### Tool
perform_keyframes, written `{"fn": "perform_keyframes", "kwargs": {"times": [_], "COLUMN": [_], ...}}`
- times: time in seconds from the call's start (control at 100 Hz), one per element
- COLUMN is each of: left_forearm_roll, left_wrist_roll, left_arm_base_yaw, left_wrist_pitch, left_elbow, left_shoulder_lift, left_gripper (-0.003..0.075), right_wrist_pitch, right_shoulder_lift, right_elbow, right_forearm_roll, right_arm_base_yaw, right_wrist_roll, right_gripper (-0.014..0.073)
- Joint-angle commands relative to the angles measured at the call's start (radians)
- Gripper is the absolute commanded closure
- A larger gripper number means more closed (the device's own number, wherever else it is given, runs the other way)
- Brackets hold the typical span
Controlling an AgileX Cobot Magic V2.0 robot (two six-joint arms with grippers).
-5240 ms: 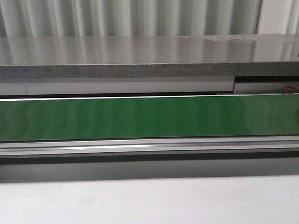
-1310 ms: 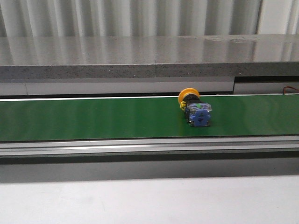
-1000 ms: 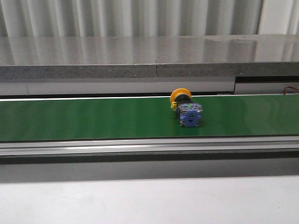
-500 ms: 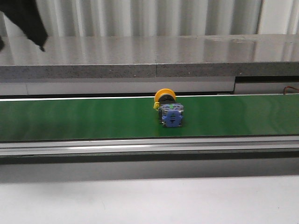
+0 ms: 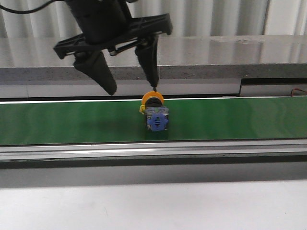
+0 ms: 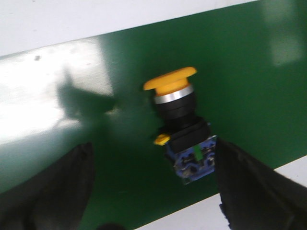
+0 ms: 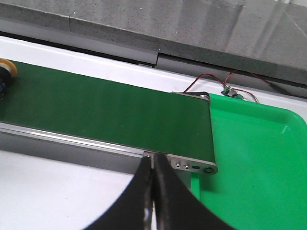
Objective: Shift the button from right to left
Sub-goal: 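Lower the open left gripper down around the button on the belt, then close the left gripper on the button and lift it off the belt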
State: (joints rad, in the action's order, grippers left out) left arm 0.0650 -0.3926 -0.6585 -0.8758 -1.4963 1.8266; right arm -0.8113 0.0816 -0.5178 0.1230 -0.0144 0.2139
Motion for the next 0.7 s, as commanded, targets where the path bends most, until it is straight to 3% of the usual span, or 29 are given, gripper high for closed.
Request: {"fn": "perform_keyframes", "kwargs": {"times": [0.0, 0.5, 0.57, 0.69], "left_forearm_roll": [0.020, -0.011, -0.013, -0.025], "left_wrist_roll": [-0.025, -0.085, -0.087, -0.089], "left_arm_base_yaw": [-0.020, -0.026, -0.026, -0.026], "left_wrist_pitch": [0.009, -0.028, -0.040, -0.059], "left_elbow": [-0.057, -0.062, -0.062, -0.062], "left_shoulder_lift": [-0.011, 0.062, 0.062, 0.062], "left_gripper": [0.0210, 0.0212, 0.0242, 0.0360], "right_wrist_pitch": [0.068, 0.068, 0.068, 0.068], "right_shoulder_lift": [0.012, 0.012, 0.012, 0.012], "right_elbow": [-0.021, -0.021, -0.021, -0.021], "right_forearm_roll": [-0.004, -0.004, -0.004, -0.004], "right_arm_base_yaw": [0.000, 0.000, 0.000, 0.000], "right_wrist_roll": [0.008, 0.008, 0.008, 0.008], "right_gripper": [0.0659, 0.0659, 0.0659, 0.0659]}}
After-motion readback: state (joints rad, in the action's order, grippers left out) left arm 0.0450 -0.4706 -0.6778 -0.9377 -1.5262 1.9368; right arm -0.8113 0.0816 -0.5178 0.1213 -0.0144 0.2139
